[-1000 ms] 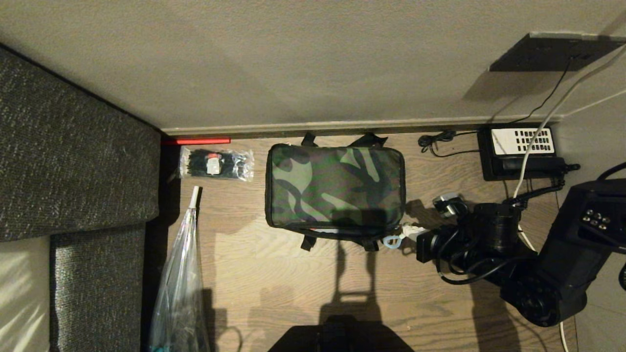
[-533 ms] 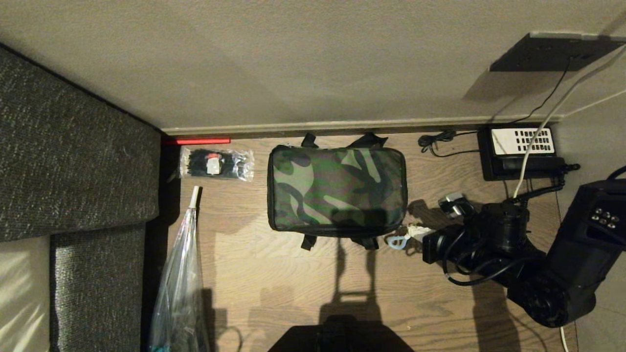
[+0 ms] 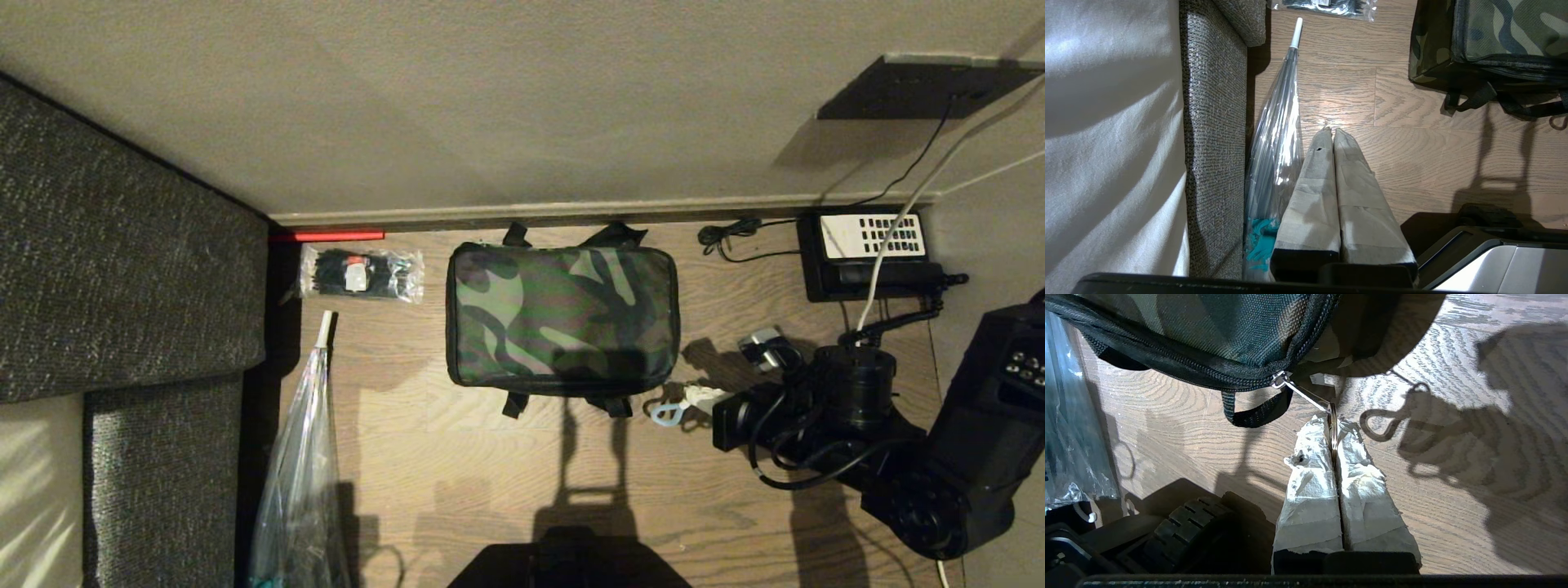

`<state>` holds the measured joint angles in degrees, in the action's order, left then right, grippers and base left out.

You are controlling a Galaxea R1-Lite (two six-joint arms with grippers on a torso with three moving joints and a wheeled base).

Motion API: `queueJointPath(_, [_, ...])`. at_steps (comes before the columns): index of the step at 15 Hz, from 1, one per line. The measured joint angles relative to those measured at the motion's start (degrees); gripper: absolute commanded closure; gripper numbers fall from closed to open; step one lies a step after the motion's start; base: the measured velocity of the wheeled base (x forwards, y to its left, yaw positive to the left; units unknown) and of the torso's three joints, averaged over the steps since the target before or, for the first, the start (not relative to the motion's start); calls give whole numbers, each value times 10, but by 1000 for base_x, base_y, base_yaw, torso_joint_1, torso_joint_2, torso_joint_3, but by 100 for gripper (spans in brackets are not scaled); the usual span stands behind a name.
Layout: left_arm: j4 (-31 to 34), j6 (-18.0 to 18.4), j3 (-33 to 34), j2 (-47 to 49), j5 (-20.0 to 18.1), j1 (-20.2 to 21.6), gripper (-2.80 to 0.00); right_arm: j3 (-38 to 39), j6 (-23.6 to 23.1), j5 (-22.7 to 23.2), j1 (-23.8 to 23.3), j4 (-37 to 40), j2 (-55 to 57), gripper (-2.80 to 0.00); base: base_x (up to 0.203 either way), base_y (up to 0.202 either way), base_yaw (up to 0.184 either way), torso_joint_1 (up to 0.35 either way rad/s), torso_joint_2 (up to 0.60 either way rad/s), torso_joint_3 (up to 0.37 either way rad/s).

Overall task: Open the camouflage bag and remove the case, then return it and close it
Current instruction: Open the top of the storage box

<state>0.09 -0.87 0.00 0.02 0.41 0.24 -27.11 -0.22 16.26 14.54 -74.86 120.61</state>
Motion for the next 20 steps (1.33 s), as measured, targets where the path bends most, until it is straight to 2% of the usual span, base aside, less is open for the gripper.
queueJointPath(4, [0, 0, 0, 0, 0, 0, 0, -18, -2, 1, -13, 1, -4, 0, 0, 0, 0, 0, 0, 0])
queueJointPath(9, [0, 0, 0, 0, 0, 0, 0, -29, -43, 6, -39, 1, -7, 0, 0, 0, 0, 0, 0, 0])
queueJointPath(14, [0, 0, 0, 0, 0, 0, 0, -29, -44, 13, -42, 5, -4, 0, 0, 0, 0, 0, 0, 0])
queueJointPath(15, [0, 0, 0, 0, 0, 0, 0, -27, -43, 21, -42, 5, -4, -280, 0, 0, 0, 0, 0, 0])
queueJointPath(20, [0, 0, 0, 0, 0, 0, 0, -14, -42, 33, -40, 7, -5, -280, 0, 0, 0, 0, 0, 0])
